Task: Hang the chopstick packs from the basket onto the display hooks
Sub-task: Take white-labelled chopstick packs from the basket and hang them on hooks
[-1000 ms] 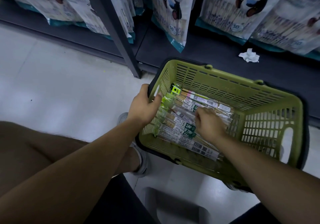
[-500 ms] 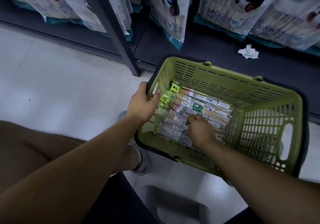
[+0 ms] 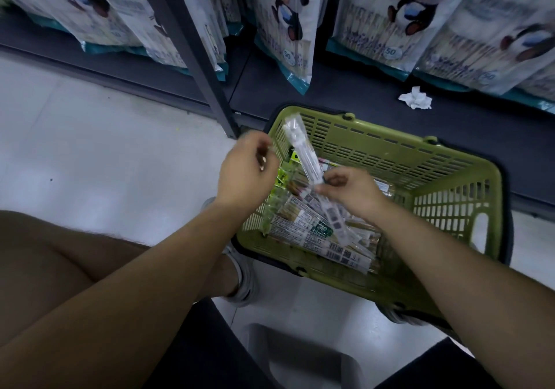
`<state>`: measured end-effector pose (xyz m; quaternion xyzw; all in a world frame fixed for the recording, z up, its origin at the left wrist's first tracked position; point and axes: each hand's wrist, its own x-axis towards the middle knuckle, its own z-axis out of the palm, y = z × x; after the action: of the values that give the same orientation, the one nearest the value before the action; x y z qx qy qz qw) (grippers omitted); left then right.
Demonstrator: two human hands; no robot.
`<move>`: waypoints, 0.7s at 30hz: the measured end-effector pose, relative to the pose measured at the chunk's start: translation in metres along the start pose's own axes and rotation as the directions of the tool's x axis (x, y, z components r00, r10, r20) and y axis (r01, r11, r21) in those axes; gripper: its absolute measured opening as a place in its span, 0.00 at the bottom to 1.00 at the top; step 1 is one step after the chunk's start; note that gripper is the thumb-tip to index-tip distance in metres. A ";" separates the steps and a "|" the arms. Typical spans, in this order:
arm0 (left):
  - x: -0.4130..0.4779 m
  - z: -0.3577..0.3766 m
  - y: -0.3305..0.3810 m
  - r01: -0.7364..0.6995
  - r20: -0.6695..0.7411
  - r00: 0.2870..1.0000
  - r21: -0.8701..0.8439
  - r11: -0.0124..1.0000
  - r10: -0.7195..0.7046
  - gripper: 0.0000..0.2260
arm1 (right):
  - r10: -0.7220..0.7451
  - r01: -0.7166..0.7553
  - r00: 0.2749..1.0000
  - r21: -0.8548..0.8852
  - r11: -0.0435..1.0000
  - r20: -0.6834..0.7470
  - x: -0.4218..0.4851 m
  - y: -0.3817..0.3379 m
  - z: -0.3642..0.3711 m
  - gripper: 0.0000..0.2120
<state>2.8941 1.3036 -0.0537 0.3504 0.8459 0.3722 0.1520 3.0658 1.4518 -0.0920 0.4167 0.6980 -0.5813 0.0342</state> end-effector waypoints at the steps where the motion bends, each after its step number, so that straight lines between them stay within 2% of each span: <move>1: 0.003 0.002 0.007 0.079 0.100 0.992 -0.066 0.995 -0.072 0.08 | -0.033 0.031 0.999 0.049 0.998 0.027 -0.001 -0.015 -0.001 0.06; 3: 0.005 0.010 0.017 0.305 0.342 0.913 -0.206 0.930 -0.224 0.12 | -0.084 0.071 0.992 0.133 0.989 0.095 -0.004 -0.040 0.004 0.06; 4: 0.004 0.013 0.022 0.429 0.433 0.857 -0.295 0.854 -0.281 0.12 | -0.098 0.074 0.987 0.181 0.981 0.126 -0.005 -0.047 0.007 0.06; 6: 0.000 0.015 0.027 0.574 0.499 0.797 -0.452 0.683 -0.341 0.11 | -0.091 0.036 0.976 0.267 0.963 0.199 -0.004 -0.050 0.012 0.06; 8: 0.000 0.010 0.025 0.600 0.478 0.794 -0.514 0.613 -0.377 0.13 | -0.006 -0.063 0.973 0.290 0.955 0.233 0.001 -0.038 0.012 0.03; 9: 0.001 0.005 0.022 0.600 0.457 0.797 -0.528 0.601 -0.394 0.14 | 0.053 -0.104 0.978 0.250 0.963 0.204 0.005 -0.027 0.008 0.04; 11: 0.008 -0.005 0.014 0.580 0.396 0.815 -0.549 0.602 -0.423 0.14 | 0.150 -0.152 0.987 0.044 0.987 0.053 0.016 0.004 -0.001 0.07; 14: 0.015 -0.016 0.006 0.537 0.294 0.839 -0.588 0.605 -0.458 0.16 | 0.141 -0.194 0.972 -0.301 0.934 -0.188 0.027 0.052 -0.012 0.05; 17: 0.014 -0.013 0.003 0.519 0.262 0.850 -0.567 0.640 -0.457 0.18 | 0.134 -0.190 0.980 -0.473 0.860 -0.150 0.036 0.071 -0.010 0.17; 21: 0.011 -0.003 -0.003 0.505 0.257 0.861 -0.533 0.679 -0.438 0.17 | 0.130 -0.148 0.989 -0.610 0.778 -0.073 0.045 0.070 -0.004 0.21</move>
<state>2.8836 1.3086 -0.0536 0.0760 0.7418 0.5415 0.3884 3.0817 1.4784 -0.1695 0.4411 0.8166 -0.3133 0.2010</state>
